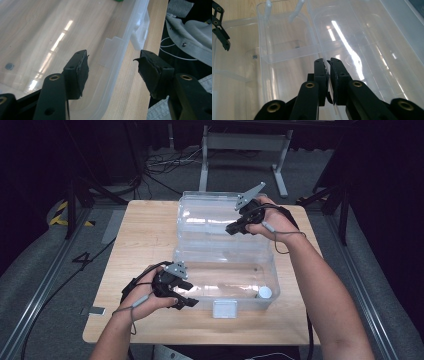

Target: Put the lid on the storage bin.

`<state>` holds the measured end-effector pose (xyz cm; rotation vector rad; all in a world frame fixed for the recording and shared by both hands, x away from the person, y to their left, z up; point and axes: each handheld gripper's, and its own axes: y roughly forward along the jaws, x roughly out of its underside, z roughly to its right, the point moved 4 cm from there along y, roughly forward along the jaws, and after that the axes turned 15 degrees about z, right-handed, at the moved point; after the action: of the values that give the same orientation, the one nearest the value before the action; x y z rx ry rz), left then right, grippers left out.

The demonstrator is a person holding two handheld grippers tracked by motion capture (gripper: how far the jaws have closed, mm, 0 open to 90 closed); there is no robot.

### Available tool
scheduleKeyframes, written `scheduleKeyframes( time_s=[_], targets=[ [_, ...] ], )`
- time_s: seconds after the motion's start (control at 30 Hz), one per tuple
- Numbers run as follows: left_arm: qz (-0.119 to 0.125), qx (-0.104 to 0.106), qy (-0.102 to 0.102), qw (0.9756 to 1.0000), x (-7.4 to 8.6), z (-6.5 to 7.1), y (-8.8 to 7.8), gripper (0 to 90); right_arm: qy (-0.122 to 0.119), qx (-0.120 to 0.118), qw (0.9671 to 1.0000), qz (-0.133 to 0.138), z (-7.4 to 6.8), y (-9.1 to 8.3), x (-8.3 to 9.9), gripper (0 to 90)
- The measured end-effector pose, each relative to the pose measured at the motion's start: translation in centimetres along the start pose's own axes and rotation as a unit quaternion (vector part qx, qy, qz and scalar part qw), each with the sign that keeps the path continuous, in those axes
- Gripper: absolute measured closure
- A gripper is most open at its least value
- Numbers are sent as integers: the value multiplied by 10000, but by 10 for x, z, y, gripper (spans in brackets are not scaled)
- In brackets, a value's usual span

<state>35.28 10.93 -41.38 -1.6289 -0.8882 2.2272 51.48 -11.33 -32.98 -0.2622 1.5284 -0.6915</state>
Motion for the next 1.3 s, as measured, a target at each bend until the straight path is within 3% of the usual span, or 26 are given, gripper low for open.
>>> scheduleKeyframes(
  time_s=[0.37, 0.53, 0.73, 0.87, 0.97, 1.07, 1.3],
  targets=[
    [-289, 14, 86, 9995, 3, 1, 12, 421, 41, 25, 10000, 8, 0, 0, 0, 839],
    [-300, 115, 55, 9995, 6, 0, 16, 438, 67, 34, 10000, 11, -1, -1, 1, 838],
    [-351, 78, 49, 9993, 7, 0, 18, 469, 75, 41, 10000, 25, 0, -1, 1, 837],
    [-421, 113, 12, 9990, 8, 0, 19, 549, 80, 49, 10000, 26, -1, -1, 1, 837],
    [-511, 155, 42, 9986, 10, 0, 21, 678, 99, 65, 9999, 25, -1, -1, 1, 837],
    [-512, 17, 81, 9987, 10, -2, 20, 760, 95, 73, 9999, 26, -1, -1, 1, 837],
    [-514, 22, 81, 9986, 11, -2, 20, 762, 115, 88, 9999, 59, -3, -2, 1, 843]
  ],
)
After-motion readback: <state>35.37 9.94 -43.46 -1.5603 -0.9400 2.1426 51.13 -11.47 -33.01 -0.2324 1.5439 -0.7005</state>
